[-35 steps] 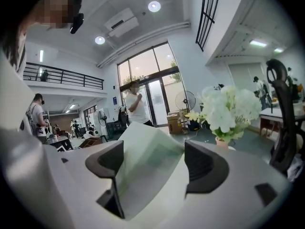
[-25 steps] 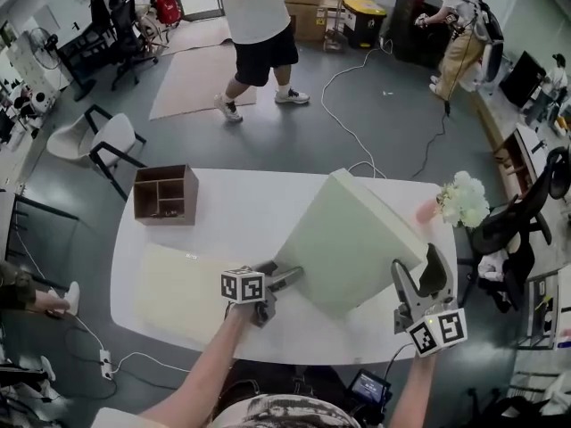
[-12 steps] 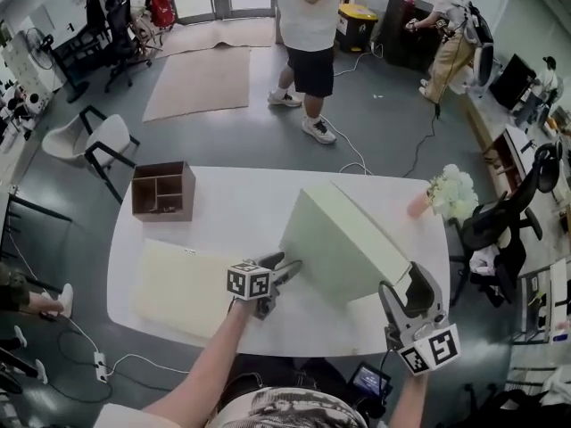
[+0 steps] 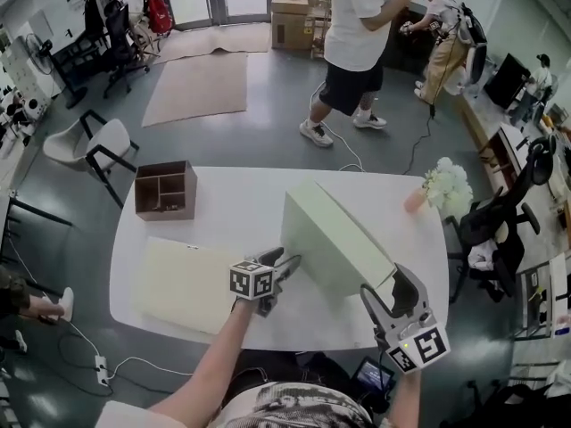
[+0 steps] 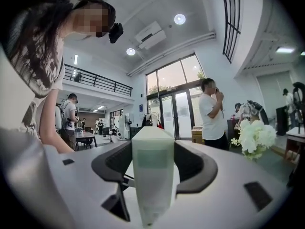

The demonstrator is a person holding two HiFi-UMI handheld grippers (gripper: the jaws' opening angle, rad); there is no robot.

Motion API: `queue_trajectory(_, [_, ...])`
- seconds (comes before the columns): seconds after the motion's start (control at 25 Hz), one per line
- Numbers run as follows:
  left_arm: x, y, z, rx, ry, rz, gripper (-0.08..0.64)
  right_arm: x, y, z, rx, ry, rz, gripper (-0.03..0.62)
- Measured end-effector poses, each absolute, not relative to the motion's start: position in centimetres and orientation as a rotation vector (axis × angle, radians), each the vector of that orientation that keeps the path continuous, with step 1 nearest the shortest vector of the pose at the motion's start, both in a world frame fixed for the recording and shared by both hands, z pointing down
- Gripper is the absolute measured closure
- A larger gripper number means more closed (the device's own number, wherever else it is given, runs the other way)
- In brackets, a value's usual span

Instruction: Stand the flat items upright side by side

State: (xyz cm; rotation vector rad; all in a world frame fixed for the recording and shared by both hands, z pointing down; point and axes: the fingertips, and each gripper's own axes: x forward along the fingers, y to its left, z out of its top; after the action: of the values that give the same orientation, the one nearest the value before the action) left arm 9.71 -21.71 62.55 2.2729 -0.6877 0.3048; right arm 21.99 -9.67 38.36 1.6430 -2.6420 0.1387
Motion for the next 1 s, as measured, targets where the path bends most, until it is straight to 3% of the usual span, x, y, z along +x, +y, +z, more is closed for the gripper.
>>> queue_trajectory(0.44, [9.3, -21.4, 61.3, 2.281, -0.678, 0.26, 0.321, 20.3, -9.4, 46.4, 1.517, -2.432, 0.263, 0.264])
queue_trajectory(0.64, [9.5, -21.4, 61.2, 2.285, -0.65, 0.271, 0.322, 20.0, -10.0, 50.8, 1.518, -2.358, 0.351, 0.262])
queue_trajectory(1.0, [9.7, -21.0, 59.4, 2.296, -0.594, 0.205, 0.301, 20.3, -11.3, 51.0, 1.77, -2.217, 0.306, 0.278])
